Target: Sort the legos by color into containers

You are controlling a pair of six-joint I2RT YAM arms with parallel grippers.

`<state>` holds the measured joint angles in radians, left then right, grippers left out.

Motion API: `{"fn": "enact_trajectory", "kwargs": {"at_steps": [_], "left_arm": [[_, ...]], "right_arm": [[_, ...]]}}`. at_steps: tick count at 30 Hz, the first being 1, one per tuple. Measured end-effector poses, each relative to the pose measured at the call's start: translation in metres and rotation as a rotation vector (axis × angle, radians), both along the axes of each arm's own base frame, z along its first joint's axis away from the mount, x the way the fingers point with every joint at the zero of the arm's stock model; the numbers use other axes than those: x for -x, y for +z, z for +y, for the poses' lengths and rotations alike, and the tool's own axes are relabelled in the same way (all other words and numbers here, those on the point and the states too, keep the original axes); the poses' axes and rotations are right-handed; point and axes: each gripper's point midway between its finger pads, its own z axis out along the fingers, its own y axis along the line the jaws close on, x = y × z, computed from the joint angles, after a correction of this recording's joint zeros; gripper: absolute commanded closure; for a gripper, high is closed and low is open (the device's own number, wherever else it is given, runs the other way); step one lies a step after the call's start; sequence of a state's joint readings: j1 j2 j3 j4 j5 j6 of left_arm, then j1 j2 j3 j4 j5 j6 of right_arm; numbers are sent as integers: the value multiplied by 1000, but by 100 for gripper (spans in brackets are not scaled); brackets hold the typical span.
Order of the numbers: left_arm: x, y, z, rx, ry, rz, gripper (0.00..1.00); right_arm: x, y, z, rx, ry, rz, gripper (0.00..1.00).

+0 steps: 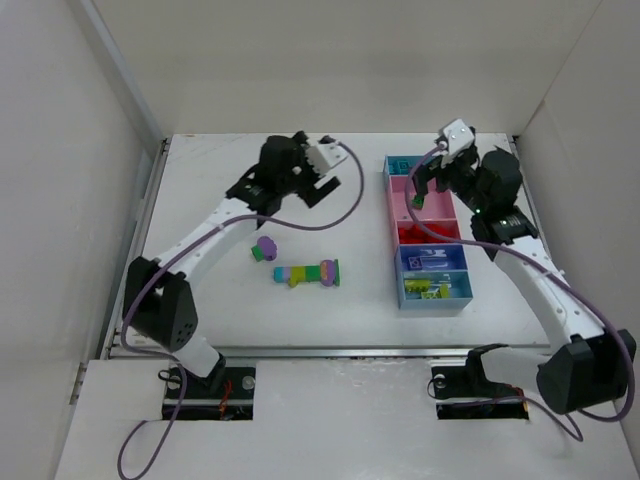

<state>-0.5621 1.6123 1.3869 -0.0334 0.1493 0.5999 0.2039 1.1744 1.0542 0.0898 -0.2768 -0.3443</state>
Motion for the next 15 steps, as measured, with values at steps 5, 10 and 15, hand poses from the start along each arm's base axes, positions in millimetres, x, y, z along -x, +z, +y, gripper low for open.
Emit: {"fn": "enact_trajectory", "kwargs": {"at_steps": [5,10,15], "left_arm": [[15,-62,117,-158,122,145,11],[66,-139,154,-330,67,326,11],[94,-169,174,-398,17,429,11]], "right_arm": [[-6,-40,60,46,126,90,0],[-11,-65,104,97,196,133,0],[-20,-67,115,112,197,133,0]]}}
